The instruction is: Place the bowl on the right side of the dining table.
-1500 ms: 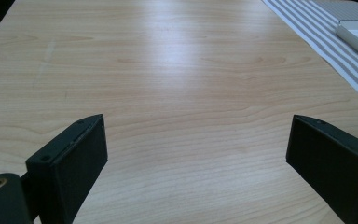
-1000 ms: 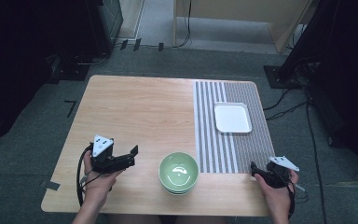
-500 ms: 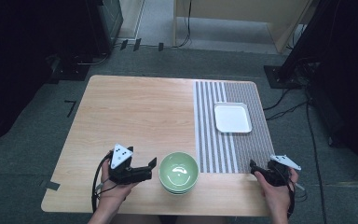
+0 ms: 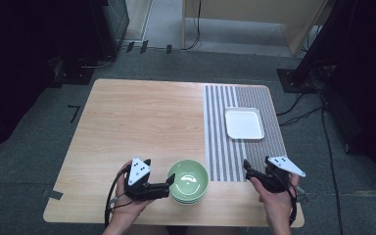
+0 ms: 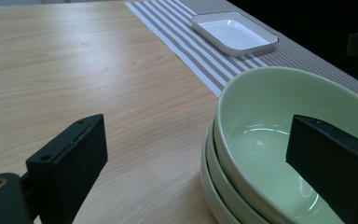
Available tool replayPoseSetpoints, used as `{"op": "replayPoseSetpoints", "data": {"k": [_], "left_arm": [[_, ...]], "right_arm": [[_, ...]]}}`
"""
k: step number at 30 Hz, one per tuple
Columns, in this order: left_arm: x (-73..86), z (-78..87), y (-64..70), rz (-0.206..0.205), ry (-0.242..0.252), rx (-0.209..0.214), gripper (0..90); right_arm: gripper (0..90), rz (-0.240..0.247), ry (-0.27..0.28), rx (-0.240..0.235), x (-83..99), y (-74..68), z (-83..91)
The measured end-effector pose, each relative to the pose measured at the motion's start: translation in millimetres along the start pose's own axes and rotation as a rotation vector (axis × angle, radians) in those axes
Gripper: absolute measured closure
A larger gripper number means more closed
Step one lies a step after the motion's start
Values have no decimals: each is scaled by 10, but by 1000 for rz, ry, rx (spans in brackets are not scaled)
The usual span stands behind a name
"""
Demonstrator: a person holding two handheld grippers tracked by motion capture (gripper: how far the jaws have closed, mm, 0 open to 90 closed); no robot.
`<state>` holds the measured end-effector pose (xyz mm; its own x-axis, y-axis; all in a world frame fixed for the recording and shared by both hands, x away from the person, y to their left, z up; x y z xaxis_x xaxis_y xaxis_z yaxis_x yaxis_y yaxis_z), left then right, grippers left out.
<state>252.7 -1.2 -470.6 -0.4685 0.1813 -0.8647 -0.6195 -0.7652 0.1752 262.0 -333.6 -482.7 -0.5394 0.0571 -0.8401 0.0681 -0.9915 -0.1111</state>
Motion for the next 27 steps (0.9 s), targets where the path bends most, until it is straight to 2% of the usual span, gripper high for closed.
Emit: {"op": "replayPoseSetpoints", "data": {"k": [5, 12, 15, 18, 20, 22, 27], "left_arm": [[45, -37, 78, -13, -10, 18, 51], [147, -113, 200, -41, -38, 47, 51], [199, -158, 243, -83, -56, 24, 51], [225, -188, 246, -78, -61, 30, 51], [249, -211, 233, -80, -70, 12, 55], [296, -249, 216, -72, -84, 14, 63], [355, -320, 215, -64, -96, 14, 63]], "right_arm": [[191, 30, -9, -53, -69, -297, 38], [191, 54, 22, -139, -147, -645, 133], [186, 64, 27, -182, -144, -758, 160], [186, 65, 17, -201, -121, -852, 158], [186, 62, 6, -223, -104, -916, 157], [186, 66, 0, -230, -87, -974, 154], [205, 90, -12, -255, -44, -1093, 137]]}}
Point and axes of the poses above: each handheld gripper's, and its own axes: z roughly backward along the jaws, x roughly out of its underside, y roughly to its right, the point moved 6 cm from there along -z, roughly forward along the jaws, and after that the axes turned 3 degrees about x, right-handed, at the moved point
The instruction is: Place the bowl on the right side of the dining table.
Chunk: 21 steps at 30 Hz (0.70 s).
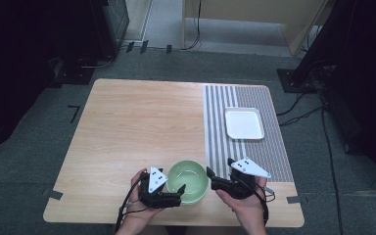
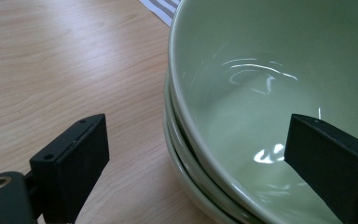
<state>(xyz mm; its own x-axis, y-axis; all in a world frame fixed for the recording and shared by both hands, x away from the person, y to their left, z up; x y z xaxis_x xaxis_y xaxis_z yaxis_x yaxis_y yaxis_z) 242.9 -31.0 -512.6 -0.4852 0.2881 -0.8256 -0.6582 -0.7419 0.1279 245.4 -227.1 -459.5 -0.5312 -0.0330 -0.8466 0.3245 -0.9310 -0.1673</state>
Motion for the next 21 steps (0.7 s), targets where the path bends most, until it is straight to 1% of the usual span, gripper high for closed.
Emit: {"op": "replayPoseSetpoints", "data": {"k": [3, 6, 7, 9, 10, 12, 13, 15, 17, 18, 19, 20, 21], "left_arm": [[6, -27, 5, -8, 5, -2, 63], [31, -66, 10, -1, 0, 4, 63], [35, -78, 14, 4, 0, 13, 62], [33, -96, 28, 1, 4, 12, 63], [33, -102, 33, -5, 3, 18, 62], [35, -109, 42, -2, 7, 29, 62], [36, -109, 42, 0, 7, 31, 62], [35, -110, 42, 1, 7, 32, 62], [36, -111, 42, 4, 7, 34, 62], [36, -112, 41, 5, 7, 37, 62], [36, -112, 42, 7, 7, 38, 62], [36, -112, 42, 7, 7, 39, 62], [37, -111, 40, 4, 6, 38, 62]], "right_arm": [[231, 14, -1, -3, 16, -51, -19], [271, 25, -4, -14, 34, -110, -46], [288, 28, -2, -19, 36, -124, -51], [338, 39, 6, -26, 39, -164, -57], [370, 43, 11, -26, 40, -188, -60], [426, 44, 24, -51, 35, -236, -69], [443, 49, 28, -55, 35, -251, -77], [499, 61, 34, -48, 42, -288, -102], [535, 64, 13, -64, 66, -334, -135], [563, 65, -6, -70, 86, -362, -159], [587, 63, -30, -87, 104, -380, -181], [597, 61, -50, -84, 122, -392, -204], [615, 74, -55, -67, 134, -395, -224]]}}
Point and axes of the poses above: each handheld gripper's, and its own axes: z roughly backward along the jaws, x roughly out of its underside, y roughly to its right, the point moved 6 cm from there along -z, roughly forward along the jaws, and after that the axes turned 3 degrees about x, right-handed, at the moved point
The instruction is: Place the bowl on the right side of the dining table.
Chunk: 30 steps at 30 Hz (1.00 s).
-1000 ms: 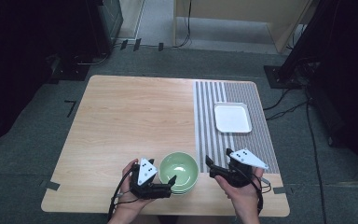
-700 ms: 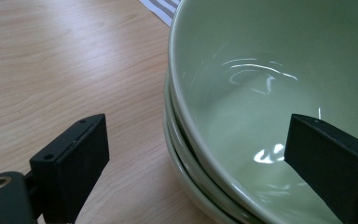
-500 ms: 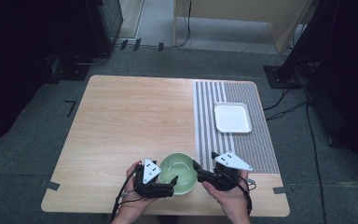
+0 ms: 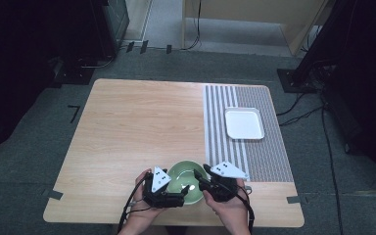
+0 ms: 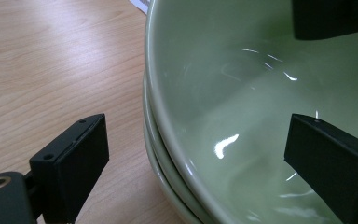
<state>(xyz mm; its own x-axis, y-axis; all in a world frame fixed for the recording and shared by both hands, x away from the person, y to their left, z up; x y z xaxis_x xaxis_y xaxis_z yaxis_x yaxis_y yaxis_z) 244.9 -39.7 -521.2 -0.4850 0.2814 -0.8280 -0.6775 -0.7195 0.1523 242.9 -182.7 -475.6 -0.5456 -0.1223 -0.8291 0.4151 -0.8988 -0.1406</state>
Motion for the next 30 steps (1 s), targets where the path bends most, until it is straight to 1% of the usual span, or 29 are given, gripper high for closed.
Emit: {"op": "replayPoseSetpoints", "data": {"k": [2, 3, 4, 5, 6, 7, 9, 13, 14, 15, 18, 19, 20, 21, 22, 24, 25, 27, 28, 29, 30], "left_arm": [[0, 1, 0, -1, 0, -3, 62], [-1, 1, 0, -2, 0, -5, 62], [-1, 2, 0, -4, 0, -6, 62], [-1, 3, 1, -4, 0, -7, 62], [-2, 5, 1, -6, 0, -12, 62], [-4, 7, 1, -9, 2, -18, 63], [-9, 16, 3, -18, 4, -39, 64], [-18, 36, -21, -17, 4, -57, 79], [-24, 47, -32, -12, 7, -62, 92], [-34, 61, -39, -7, 14, -64, 125], [-70, 97, -51, -5, 29, -64, 150], [-81, 109, -53, 0, 31, -62, 177], [-92, 116, -60, 7, 35, -62, 236], [-101, 120, -61, 19, 38, -51, 260], [-112, 123, -69, 27, 39, -48, 275], [-133, 131, -78, 38, 42, -43, 375], [-141, 135, -83, 35, 42, -41, 460], [-165, 132, -84, 32, 43, -43, 500], [-179, 132, -83, 28, 47, -45, 566], [-192, 135, -85, 20, 52, -52, 663], [-207, 129, -82, 10, 53, -52, 699]], "right_arm": [[665, 6, -3, 28, 10, 2, -21], [705, 25, -2, 59, 16, 3, -35], [731, 55, -2, 84, 25, 0, -49], [777, 81, -3, 110, 36, -4, -61], [783, 98, -2, 129, 44, -5, -66], [790, 119, 3, 136, 51, -10, -69], [799, 140, 11, 133, 56, -6, -66], [803, 144, 36, 128, 70, -3, -56], [803, 144, 38, 129, 72, -4, -55], [804, 142, 42, 128, 74, -4, -53], [809, 137, 53, 127, 79, -1, -45], [810, 138, 57, 128, 80, 0, -43], [809, 138, 59, 129, 81, -1, -41], [809, 135, 63, 130, 81, -4, -37], [810, 141, 69, 134, 81, -7, -35], [810, 160, 74, 148, 85, -19, -33], [812, 171, 80, 156, 87, -25, -30], [816, 193, 88, 168, 90, -35, -29], [817, 205, 90, 176, 93, -41, -28], [815, 212, 94, 179, 93, -42, -28], [813, 212, 96, 177, 91, -42, -28]]}}
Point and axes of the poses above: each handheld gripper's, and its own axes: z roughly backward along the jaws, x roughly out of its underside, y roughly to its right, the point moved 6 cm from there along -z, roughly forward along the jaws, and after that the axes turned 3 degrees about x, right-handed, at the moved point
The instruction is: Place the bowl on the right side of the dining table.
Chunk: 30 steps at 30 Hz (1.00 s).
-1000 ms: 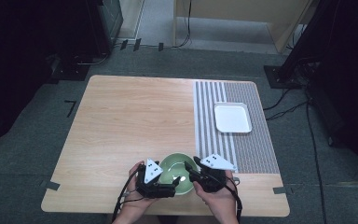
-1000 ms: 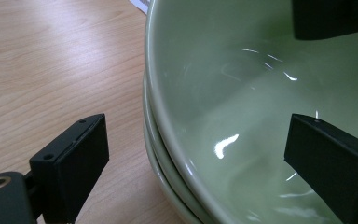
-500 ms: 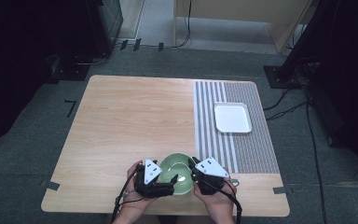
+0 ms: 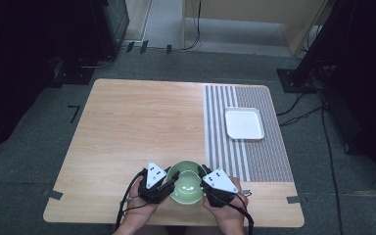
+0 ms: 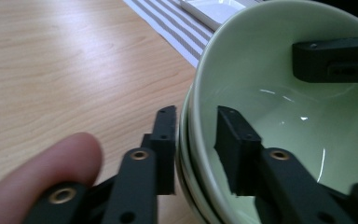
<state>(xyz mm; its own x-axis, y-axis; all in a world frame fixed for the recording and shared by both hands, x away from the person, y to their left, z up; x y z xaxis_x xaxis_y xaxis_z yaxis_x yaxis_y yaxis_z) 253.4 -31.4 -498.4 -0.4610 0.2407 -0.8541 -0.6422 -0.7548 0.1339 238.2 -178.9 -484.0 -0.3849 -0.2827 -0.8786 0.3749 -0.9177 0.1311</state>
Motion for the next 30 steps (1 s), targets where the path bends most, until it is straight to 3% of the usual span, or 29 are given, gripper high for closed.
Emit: {"op": "replayPoseSetpoints", "data": {"k": [3, 12, 18, 26, 30], "left_arm": [[-18, -1, -26, 12, 8, -15, 798], [-43, 15, -3, 3, 21, -36, 806], [-72, 68, 47, -52, 65, -78, 802], [-84, 82, 74, -78, 95, -92, 800], [-83, 82, 74, -89, 97, -97, 800]], "right_arm": [[811, 1, 4, -3, -2, -1, 0], [806, -9, 6, -1, 18, 5, -2], [769, -19, 12, -17, 5, -5, 14], [742, -39, 25, -31, -24, 6, 35], [715, -21, 17, -23, -26, -22, 8]]}}
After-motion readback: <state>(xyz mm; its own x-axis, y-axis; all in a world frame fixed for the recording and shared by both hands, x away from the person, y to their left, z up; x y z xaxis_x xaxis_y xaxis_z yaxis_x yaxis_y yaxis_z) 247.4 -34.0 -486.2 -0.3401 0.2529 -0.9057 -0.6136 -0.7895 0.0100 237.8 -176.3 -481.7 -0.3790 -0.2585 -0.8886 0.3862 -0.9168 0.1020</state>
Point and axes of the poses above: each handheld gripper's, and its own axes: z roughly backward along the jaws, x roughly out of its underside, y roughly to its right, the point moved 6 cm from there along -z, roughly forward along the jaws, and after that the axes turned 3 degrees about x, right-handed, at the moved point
